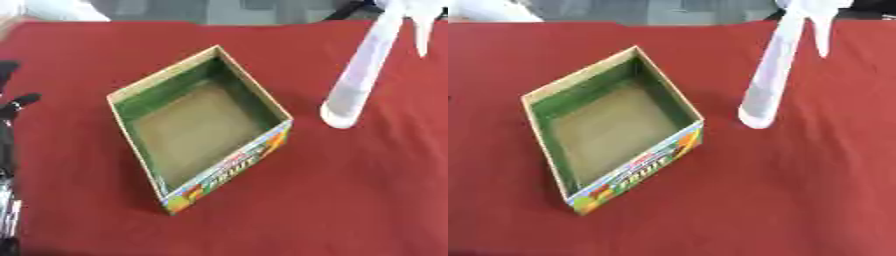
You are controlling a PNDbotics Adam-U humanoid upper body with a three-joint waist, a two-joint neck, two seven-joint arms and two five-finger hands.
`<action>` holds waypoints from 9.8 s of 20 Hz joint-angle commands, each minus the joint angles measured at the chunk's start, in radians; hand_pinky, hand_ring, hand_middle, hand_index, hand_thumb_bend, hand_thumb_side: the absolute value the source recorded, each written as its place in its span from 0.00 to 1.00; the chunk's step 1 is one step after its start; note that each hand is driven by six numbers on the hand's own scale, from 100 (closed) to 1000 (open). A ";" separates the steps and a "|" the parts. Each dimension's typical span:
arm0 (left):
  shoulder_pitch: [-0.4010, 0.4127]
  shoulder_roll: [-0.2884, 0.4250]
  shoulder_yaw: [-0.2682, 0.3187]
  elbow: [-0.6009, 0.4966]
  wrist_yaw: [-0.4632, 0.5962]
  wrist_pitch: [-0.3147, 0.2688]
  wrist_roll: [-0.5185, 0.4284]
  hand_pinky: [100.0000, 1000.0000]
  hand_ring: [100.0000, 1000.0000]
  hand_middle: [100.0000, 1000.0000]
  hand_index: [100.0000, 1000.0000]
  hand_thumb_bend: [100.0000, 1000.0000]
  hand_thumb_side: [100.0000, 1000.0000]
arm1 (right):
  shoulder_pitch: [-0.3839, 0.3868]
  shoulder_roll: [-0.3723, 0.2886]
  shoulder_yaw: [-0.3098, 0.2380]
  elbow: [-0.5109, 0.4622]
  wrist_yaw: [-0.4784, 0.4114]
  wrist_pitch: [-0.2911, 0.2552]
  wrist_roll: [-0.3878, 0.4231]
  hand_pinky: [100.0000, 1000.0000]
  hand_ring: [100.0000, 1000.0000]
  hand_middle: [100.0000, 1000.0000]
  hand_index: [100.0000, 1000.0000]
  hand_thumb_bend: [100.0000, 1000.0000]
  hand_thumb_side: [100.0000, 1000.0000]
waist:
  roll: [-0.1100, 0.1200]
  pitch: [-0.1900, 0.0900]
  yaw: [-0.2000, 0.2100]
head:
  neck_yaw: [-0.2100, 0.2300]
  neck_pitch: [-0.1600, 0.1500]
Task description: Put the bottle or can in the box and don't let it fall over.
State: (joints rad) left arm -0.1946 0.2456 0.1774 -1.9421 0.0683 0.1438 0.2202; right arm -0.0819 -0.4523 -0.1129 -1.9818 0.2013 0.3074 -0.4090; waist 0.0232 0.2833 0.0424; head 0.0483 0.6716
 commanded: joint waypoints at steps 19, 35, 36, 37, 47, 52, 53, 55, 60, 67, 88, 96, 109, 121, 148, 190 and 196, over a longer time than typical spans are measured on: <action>-0.007 0.011 0.009 -0.019 0.005 -0.001 -0.012 0.70 1.00 0.97 0.72 0.12 0.85 | -0.001 -0.034 0.064 -0.010 -0.018 0.009 0.322 1.00 0.90 0.81 0.94 0.00 0.65 | -0.002 -0.034 -0.006 | -0.012 -0.007; -0.012 0.007 0.004 -0.017 0.013 -0.003 -0.027 0.70 1.00 0.97 0.72 0.12 0.85 | -0.161 -0.018 0.138 0.102 -0.109 0.027 0.366 1.00 0.92 0.84 0.95 0.00 0.64 | -0.001 -0.035 0.004 | -0.031 -0.005; -0.012 0.007 0.004 -0.017 0.013 -0.003 -0.028 0.70 1.00 0.97 0.72 0.12 0.85 | -0.168 -0.018 0.139 0.107 -0.110 0.024 0.367 1.00 0.93 0.84 0.95 0.00 0.63 | -0.001 -0.035 0.005 | -0.030 -0.004; -0.011 0.006 0.005 -0.017 0.013 -0.003 -0.028 0.70 1.00 0.97 0.72 0.12 0.85 | -0.174 -0.018 0.139 0.114 -0.112 0.025 0.369 1.00 0.93 0.84 0.95 0.00 0.62 | -0.002 -0.035 0.006 | -0.030 -0.004; -0.010 0.004 0.005 -0.015 0.014 -0.002 -0.033 0.70 1.00 0.97 0.72 0.12 0.85 | -0.218 0.003 0.170 0.166 -0.098 0.036 0.370 1.00 0.92 0.84 0.95 0.00 0.57 | -0.003 -0.034 0.009 | -0.041 -0.010; -0.009 0.002 0.004 -0.014 0.014 -0.003 -0.038 0.70 1.00 0.97 0.72 0.12 0.85 | -0.252 0.013 0.195 0.188 -0.076 0.034 0.338 1.00 0.92 0.84 0.96 0.00 0.55 | 0.000 -0.034 0.010 | -0.059 -0.017; -0.009 0.002 0.004 -0.013 0.014 -0.003 -0.039 0.70 1.00 0.97 0.72 0.12 0.85 | -0.259 0.015 0.199 0.192 -0.069 0.033 0.335 1.00 0.92 0.84 0.96 0.00 0.55 | 0.000 -0.034 0.010 | -0.060 -0.018; -0.009 0.002 0.003 -0.013 0.016 -0.004 -0.041 0.70 1.00 0.97 0.72 0.12 0.85 | -0.272 0.019 0.208 0.202 -0.054 0.034 0.334 1.00 0.92 0.84 0.96 0.00 0.55 | 0.001 -0.034 0.010 | -0.063 -0.018; -0.008 0.000 0.003 -0.011 0.015 -0.003 -0.045 0.70 1.00 0.97 0.72 0.12 0.85 | -0.297 0.024 0.212 0.228 0.005 0.031 0.312 1.00 0.93 0.85 0.96 0.00 0.48 | 0.002 -0.033 0.012 | -0.072 -0.020; -0.008 -0.002 0.002 -0.009 0.015 -0.003 -0.050 0.70 1.00 0.97 0.72 0.12 0.85 | -0.325 0.023 0.212 0.230 0.069 0.005 0.316 1.00 0.94 0.87 0.98 0.00 0.50 | 0.001 -0.032 0.012 | -0.075 -0.024; -0.012 -0.006 -0.004 -0.006 0.022 -0.004 -0.063 0.69 1.00 0.97 0.72 0.12 0.85 | -0.420 0.004 0.232 0.258 -0.039 -0.031 0.338 1.00 0.93 0.86 0.97 0.00 0.56 | 0.008 -0.028 0.025 | -0.081 -0.033; -0.012 -0.010 -0.004 -0.004 0.023 -0.004 -0.067 0.69 1.00 0.97 0.72 0.12 0.86 | -0.457 0.006 0.245 0.266 -0.060 -0.032 0.346 1.00 0.92 0.86 0.97 0.00 0.56 | 0.009 -0.025 0.034 | -0.088 -0.040; -0.011 -0.014 -0.003 -0.002 0.021 -0.004 -0.071 0.69 1.00 0.97 0.72 0.11 0.86 | -0.483 0.014 0.256 0.290 -0.098 -0.022 0.334 1.00 0.90 0.82 0.93 0.00 0.48 | 0.007 -0.017 0.048 | -0.098 -0.050; -0.011 -0.016 -0.003 0.000 0.020 -0.004 -0.077 0.69 1.00 0.97 0.72 0.11 0.86 | -0.482 0.030 0.269 0.310 -0.124 -0.008 0.342 1.00 0.88 0.79 0.90 0.00 0.30 | 0.012 -0.013 0.047 | -0.106 -0.054; -0.011 -0.027 -0.002 0.003 0.021 -0.002 -0.085 0.69 1.00 0.97 0.72 0.12 0.87 | -0.451 0.086 0.295 0.472 -0.217 -0.067 0.317 1.00 0.90 0.60 0.75 0.00 0.31 | 0.016 -0.001 0.053 | -0.110 -0.059; -0.005 -0.021 0.008 0.010 0.030 0.004 -0.077 0.69 1.00 0.96 0.70 0.12 0.86 | -0.661 -0.034 0.415 0.114 -0.340 -0.139 0.112 0.98 0.57 0.00 0.02 0.00 0.39 | -0.005 -0.025 0.076 | -0.144 -0.032; -0.016 -0.024 0.007 0.022 0.029 0.011 -0.074 0.69 1.00 0.97 0.70 0.12 0.88 | -0.679 -0.038 0.448 0.011 -0.415 -0.084 0.124 0.98 0.57 0.00 0.02 0.00 0.28 | -0.020 -0.010 0.109 | -0.175 -0.041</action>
State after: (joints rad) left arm -0.1999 0.2099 0.1768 -1.9113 0.0961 0.1528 0.1439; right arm -0.7406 -0.4779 0.3354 -1.9324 -0.1955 0.2122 -0.2856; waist 0.0006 0.2880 0.1525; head -0.1181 0.6397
